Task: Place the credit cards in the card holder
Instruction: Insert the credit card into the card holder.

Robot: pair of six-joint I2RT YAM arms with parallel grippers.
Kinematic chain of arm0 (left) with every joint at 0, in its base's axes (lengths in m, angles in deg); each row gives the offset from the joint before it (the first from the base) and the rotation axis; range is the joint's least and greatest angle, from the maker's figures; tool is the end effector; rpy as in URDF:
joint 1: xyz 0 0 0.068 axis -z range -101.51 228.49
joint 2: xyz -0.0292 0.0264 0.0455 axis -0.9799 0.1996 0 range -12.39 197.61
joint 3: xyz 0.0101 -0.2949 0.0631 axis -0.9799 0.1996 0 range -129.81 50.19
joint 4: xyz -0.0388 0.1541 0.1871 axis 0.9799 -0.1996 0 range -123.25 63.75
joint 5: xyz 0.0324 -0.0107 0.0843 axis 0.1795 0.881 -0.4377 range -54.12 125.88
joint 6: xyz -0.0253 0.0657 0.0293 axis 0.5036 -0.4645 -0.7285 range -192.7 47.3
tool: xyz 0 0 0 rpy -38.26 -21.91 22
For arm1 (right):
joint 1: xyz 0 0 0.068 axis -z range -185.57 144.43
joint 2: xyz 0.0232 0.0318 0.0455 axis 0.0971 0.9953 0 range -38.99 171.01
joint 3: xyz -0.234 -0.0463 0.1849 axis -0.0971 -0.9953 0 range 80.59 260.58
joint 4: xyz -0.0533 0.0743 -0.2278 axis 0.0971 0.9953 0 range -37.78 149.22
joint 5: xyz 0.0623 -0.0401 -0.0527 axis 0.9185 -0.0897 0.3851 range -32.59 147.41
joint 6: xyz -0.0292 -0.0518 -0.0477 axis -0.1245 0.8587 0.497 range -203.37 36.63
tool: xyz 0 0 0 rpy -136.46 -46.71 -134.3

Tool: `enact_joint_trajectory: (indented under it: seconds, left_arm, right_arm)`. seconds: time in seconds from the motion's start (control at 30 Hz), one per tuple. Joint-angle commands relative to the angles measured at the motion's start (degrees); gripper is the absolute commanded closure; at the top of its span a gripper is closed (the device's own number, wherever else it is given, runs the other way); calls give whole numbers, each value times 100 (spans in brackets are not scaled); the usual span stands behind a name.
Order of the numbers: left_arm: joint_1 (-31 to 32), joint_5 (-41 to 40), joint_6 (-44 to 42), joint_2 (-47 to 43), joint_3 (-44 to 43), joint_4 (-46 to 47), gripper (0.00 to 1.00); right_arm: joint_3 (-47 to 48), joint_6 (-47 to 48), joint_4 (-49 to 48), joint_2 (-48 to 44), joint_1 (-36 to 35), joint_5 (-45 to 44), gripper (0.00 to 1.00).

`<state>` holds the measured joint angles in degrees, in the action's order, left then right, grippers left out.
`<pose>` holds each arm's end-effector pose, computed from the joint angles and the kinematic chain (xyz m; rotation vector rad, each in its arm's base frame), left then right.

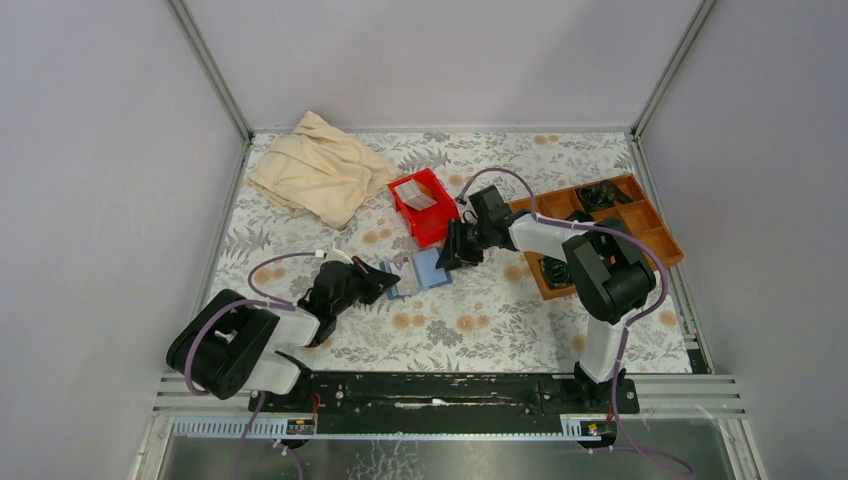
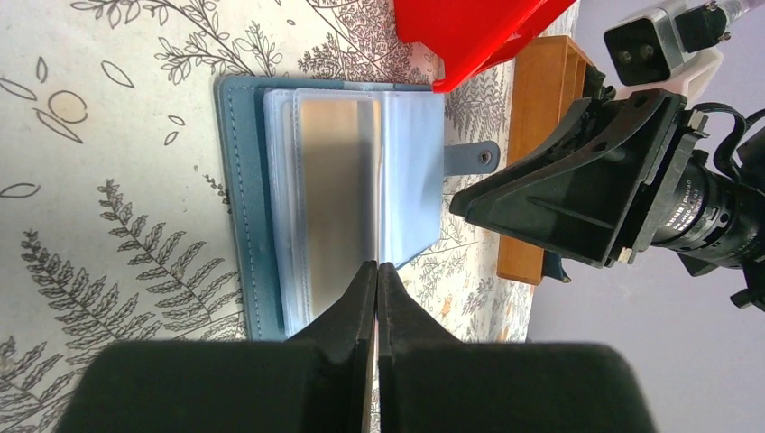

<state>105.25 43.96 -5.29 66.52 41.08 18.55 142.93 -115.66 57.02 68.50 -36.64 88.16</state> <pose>0.1957 -0.1088 0.1504 -0.6745 2.1066 -1.1373 0.3212 0.2321 0.1755 -0.2328 2.6049 1.1071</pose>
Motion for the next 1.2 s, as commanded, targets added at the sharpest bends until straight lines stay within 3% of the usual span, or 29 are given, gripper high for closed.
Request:
enact_joint_trajectory:
  seconds: [0.0, 0.43, 1.17]
  left_arm:
    - [86, -241, 167, 190, -183, 610, 100]
    - [215, -382, 248, 522, -274, 865, 100]
    - [224, -377, 174, 1180, -464, 1316, 100]
  right_arm:
    - [356, 355, 502, -61, 22, -576, 62]
    - [500, 466, 741, 88, 63, -971, 68]
    - [602, 492, 830, 327, 69, -974, 71]
